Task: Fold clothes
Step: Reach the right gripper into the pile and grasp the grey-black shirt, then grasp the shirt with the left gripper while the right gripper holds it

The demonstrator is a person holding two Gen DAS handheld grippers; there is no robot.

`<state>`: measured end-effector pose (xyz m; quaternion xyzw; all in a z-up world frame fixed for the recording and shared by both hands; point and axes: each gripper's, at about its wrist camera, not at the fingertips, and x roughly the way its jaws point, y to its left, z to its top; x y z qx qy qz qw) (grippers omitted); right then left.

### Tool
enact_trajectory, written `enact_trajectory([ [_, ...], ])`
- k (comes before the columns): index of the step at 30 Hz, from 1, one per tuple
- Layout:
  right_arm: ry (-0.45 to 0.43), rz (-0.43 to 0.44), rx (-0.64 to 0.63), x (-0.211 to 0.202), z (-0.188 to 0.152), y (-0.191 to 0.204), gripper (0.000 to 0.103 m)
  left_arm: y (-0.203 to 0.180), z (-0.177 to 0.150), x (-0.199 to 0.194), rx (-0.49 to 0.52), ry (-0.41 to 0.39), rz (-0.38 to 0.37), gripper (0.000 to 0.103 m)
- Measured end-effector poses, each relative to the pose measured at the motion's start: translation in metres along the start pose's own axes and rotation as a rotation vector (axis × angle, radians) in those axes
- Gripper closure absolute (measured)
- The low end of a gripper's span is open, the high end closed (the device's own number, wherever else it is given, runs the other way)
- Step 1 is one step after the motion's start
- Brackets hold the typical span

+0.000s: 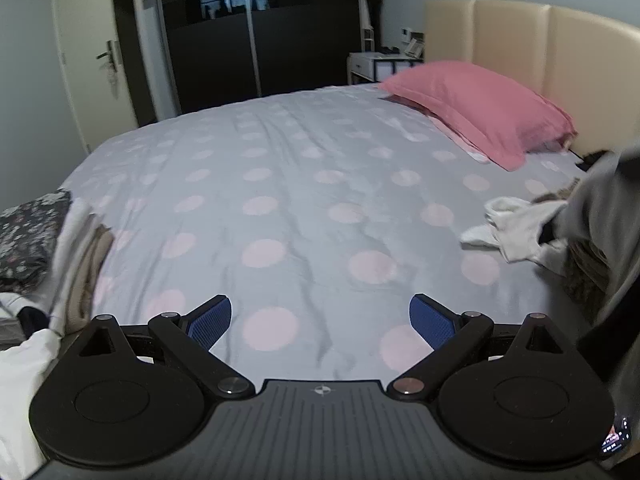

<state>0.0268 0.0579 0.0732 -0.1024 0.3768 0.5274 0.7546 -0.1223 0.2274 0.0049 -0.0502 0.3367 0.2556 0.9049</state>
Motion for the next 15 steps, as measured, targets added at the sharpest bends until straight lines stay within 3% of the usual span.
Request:
enact_trajectory([
  [3, 0.073, 0.042, -0.011, 0.033, -0.016, 0.016, 0.084, 0.012, -0.001, 0.0, -0.019, 0.007, 0.017, 0.005],
  [5, 0.089, 0.034, -0.007, 0.039, -0.024, 0.011, 0.064, 0.015, -0.005, 0.002, -0.026, 0.021, 0.011, 0.005],
  [7, 0.106, 0.026, -0.004, 0.044, -0.033, 0.006, 0.051, 0.015, -0.009, 0.006, -0.024, 0.041, 0.002, 0.005],
  [10, 0.123, 0.008, 0.006, 0.049, -0.045, -0.005, 0.05, 0.011, -0.016, 0.012, -0.009, 0.063, -0.02, 0.005],
  [15, 0.091, -0.125, 0.054, 0.029, -0.058, -0.05, 0.042, -0.005, -0.026, 0.023, 0.021, 0.097, -0.077, 0.005],
])
